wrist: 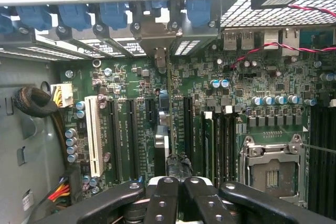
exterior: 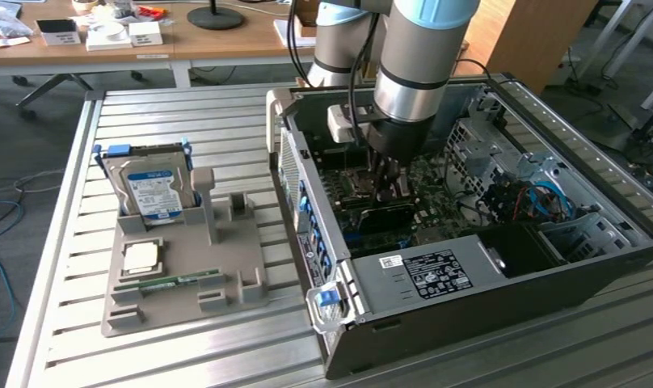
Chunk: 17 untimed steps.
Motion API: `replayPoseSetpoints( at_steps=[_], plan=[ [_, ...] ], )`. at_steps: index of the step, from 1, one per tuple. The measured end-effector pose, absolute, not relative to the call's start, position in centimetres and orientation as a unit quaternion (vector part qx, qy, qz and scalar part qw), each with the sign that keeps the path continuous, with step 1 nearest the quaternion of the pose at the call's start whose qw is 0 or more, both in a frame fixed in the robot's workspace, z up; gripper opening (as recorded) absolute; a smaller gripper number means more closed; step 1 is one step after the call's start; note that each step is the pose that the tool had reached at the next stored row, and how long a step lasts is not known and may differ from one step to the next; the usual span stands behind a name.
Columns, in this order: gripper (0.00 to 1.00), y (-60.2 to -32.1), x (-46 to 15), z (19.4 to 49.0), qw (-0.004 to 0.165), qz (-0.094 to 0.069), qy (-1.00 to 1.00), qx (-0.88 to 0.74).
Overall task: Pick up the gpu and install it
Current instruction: 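Press down on the gpu until it lock into place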
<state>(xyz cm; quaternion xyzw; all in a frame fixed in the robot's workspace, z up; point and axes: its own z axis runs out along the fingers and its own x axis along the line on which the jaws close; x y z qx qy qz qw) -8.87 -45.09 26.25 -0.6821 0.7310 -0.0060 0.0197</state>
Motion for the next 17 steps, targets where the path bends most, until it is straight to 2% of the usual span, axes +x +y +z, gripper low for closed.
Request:
replayPoseSetpoints(
  at_steps=[17],
  plan=[
    [0.11, -45.09, -8.96, 25.98, 0.02, -0.006, 0.731, -0.682]
  ],
)
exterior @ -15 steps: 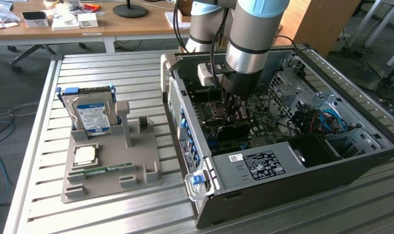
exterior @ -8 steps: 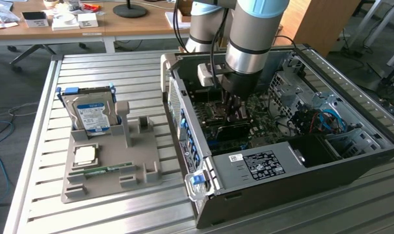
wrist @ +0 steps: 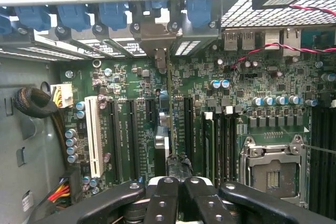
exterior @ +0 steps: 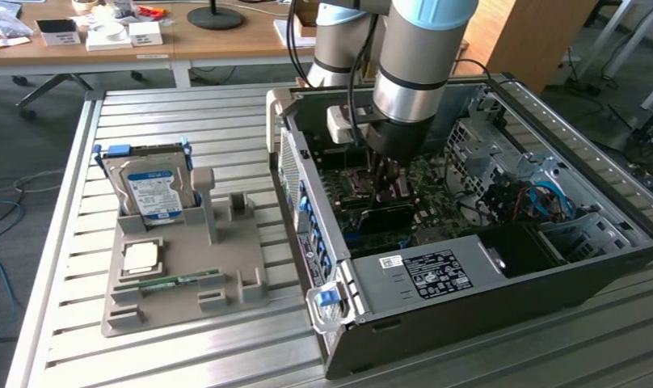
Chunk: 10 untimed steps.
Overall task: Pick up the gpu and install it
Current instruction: 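Press down on the gpu until it lock into place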
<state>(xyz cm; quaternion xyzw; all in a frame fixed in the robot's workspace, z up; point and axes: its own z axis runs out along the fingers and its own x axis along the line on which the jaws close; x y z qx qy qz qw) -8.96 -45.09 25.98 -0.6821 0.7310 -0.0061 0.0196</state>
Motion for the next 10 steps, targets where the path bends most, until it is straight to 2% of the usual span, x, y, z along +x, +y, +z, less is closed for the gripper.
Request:
replayPoseSetpoints(
  at_steps=[10],
  plan=[
    [0.11, -45.09, -8.97, 25.86, 0.02, -0.006, 0.731, -0.682]
  ],
)
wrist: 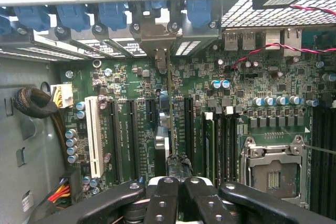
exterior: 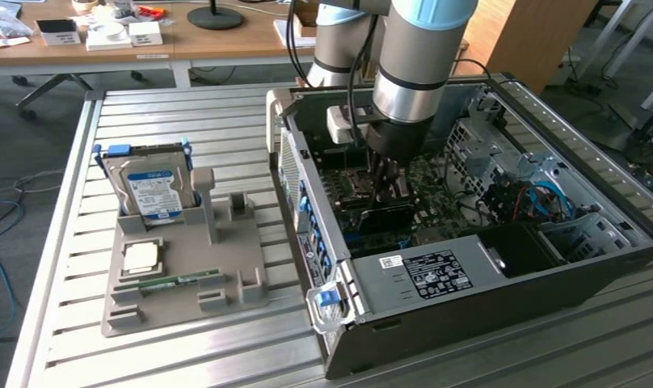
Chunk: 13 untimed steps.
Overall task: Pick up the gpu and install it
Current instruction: 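Press down on the gpu until it lock into place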
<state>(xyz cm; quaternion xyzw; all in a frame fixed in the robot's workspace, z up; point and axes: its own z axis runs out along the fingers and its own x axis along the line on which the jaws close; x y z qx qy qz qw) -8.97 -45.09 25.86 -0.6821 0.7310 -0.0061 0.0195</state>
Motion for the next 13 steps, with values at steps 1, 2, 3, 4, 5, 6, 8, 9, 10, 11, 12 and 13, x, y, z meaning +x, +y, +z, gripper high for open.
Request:
replayPoseSetpoints(
  at_steps=[1, 2, 3, 4, 5, 6, 8, 9, 10, 11, 12, 13],
  plan=[
    [0.11, -45.1, -9.0, 25.9, 0.02, -0.006, 0.731, -0.682],
    [0.11, -45.1, -9.0, 25.9, 0.02, -0.006, 0.731, -0.682],
    [0.11, -45.1, -9.0, 25.8, 0.02, -0.006, 0.731, -0.682],
    [0.11, -45.1, -9.0, 25.8, 0.02, -0.006, 0.731, -0.682],
    [0.11, -45.1, -9.0, 25.8, 0.02, -0.006, 0.731, -0.682],
    [0.11, -45.1, -9.0, 25.9, 0.02, -0.006, 0.731, -0.682],
    [0.11, -45.1, -9.0, 26.1, 0.021, -0.005, 0.731, -0.682],
    [0.11, -45.1, -9.0, 26.3, 0.021, -0.005, 0.731, -0.682],
    [0.11, -45.1, -9.0, 26.5, 0.02, -0.006, 0.731, -0.682],
    [0.11, -45.1, -9.0, 26.7, 0.02, -0.006, 0.731, -0.682],
    [0.11, -45.1, -9.0, 26.9, 0.02, -0.006, 0.731, -0.682],
    [0.11, -45.1, -9.0, 27.1, 0.02, -0.006, 0.731, -0.682]
  ],
)
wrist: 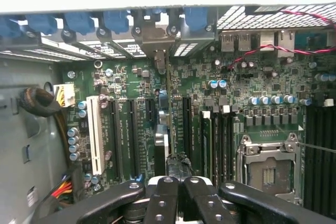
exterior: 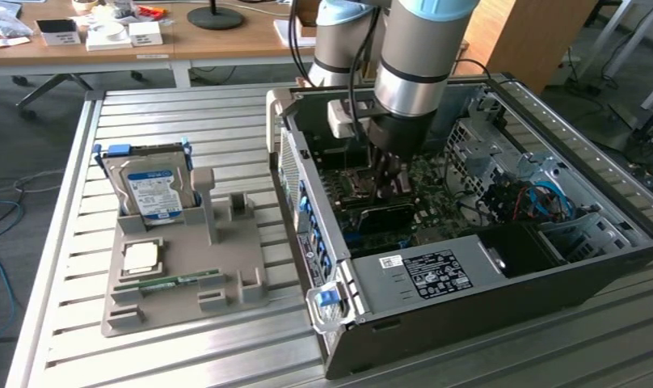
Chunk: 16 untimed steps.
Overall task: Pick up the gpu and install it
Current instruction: 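Press down on the gpu until it lock into place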
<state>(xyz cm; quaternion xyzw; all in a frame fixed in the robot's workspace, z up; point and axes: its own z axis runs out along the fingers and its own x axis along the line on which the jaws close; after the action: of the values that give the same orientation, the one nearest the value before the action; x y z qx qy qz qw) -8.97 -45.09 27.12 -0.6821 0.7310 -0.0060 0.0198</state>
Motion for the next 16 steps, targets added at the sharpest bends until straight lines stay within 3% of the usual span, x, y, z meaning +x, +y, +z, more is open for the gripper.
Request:
replayPoseSetpoints(
  at_steps=[16],
  plan=[
    [0.11, -45.1, -9.0, 30.6, 0.02, -0.006, 0.731, -0.682]
  ],
)
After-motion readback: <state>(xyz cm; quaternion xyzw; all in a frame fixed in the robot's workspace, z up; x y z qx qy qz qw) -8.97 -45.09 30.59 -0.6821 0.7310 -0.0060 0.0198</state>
